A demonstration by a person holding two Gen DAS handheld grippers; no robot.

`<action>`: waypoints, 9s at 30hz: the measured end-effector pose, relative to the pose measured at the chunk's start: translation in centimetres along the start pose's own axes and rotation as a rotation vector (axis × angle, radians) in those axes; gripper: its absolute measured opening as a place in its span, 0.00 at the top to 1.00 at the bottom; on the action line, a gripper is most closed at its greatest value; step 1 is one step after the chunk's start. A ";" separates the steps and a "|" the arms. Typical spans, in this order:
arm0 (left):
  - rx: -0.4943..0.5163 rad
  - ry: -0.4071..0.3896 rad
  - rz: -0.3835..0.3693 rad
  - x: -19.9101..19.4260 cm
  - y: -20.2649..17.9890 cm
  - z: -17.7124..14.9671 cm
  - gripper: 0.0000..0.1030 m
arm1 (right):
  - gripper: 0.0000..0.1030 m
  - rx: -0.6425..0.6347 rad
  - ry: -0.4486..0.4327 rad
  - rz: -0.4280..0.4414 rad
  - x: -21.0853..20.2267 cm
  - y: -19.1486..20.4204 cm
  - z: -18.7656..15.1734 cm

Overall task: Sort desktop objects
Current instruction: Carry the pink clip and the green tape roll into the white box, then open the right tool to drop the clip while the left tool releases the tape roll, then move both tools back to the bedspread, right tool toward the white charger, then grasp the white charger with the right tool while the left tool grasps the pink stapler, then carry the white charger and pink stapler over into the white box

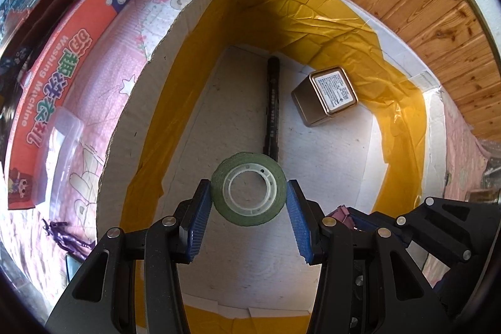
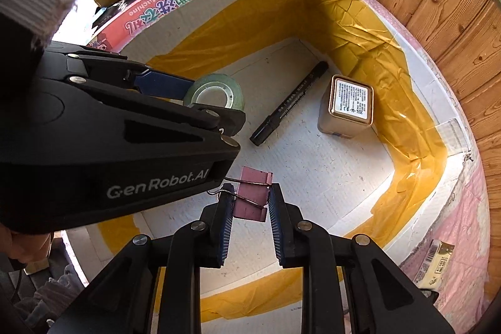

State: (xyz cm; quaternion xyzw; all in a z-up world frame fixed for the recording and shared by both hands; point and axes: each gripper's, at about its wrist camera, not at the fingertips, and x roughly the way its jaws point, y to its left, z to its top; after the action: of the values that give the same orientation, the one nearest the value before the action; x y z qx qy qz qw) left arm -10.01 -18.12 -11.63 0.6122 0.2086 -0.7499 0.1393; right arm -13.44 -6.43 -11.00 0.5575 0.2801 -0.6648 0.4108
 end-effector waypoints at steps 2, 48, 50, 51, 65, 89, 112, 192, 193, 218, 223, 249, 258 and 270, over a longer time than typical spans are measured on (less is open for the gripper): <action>-0.006 0.021 0.007 0.8 0.2 0.2 0.52 | 0.77 0.008 0.029 0.002 0.8 -0.4 0.1; 0.028 0.072 0.005 -3.0 1.2 -4.6 0.41 | 0.63 0.069 0.062 -0.002 -2.7 0.1 -2.1; 0.033 0.059 0.002 -4.0 1.0 -5.2 0.41 | 0.60 0.063 0.043 -0.010 -3.0 0.4 -1.1; 0.037 0.051 0.000 -4.6 0.8 -5.7 0.41 | 0.60 0.060 0.033 -0.018 -3.4 0.5 -1.3; 0.084 -0.047 -0.048 -9.5 -0.7 -7.2 0.41 | 0.57 0.068 -0.103 -0.104 -7.8 1.6 -3.5; 0.327 -0.218 -0.175 -14.6 -8.2 -15.6 0.41 | 0.57 0.236 -0.504 -0.118 -13.7 1.7 -18.5; 0.542 -0.004 -0.159 -0.9 -22.7 -14.9 0.41 | 0.56 0.714 -0.366 -0.115 -6.3 -11.0 -30.6; 0.515 -0.139 -0.278 -6.1 -20.2 -18.8 0.38 | 0.69 0.666 -0.378 0.020 -8.4 -8.6 -30.9; 0.503 -0.150 -0.285 -6.6 -19.8 -18.9 0.38 | 0.69 0.656 -0.379 0.018 -8.6 -8.2 -30.6; 0.173 -0.339 -0.315 -14.2 -8.3 -17.3 0.38 | 0.69 0.366 -0.422 -0.035 -14.2 -1.0 -23.0; 0.122 -0.359 -0.293 -14.7 -6.3 -16.6 0.38 | 0.69 0.317 -0.434 -0.029 -14.7 -0.4 -21.0; 0.000 -0.265 -0.161 -11.8 -1.6 -12.7 0.38 | 0.69 0.149 -0.432 -0.006 -14.7 0.6 -12.8; -0.006 -0.222 -0.124 -10.1 -1.0 -11.6 0.38 | 0.69 0.106 -0.413 0.001 -13.6 0.5 -9.8; -0.047 -0.167 -0.140 -8.0 -0.3 -10.6 0.38 | 0.69 0.056 -0.357 -0.019 -11.4 -0.3 -6.6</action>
State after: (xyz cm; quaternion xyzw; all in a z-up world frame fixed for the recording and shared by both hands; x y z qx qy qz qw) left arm 0.68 -13.11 -5.48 0.5281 0.2559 -0.8011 0.1179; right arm -9.86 1.82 -1.42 0.4393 0.1893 -0.7645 0.4321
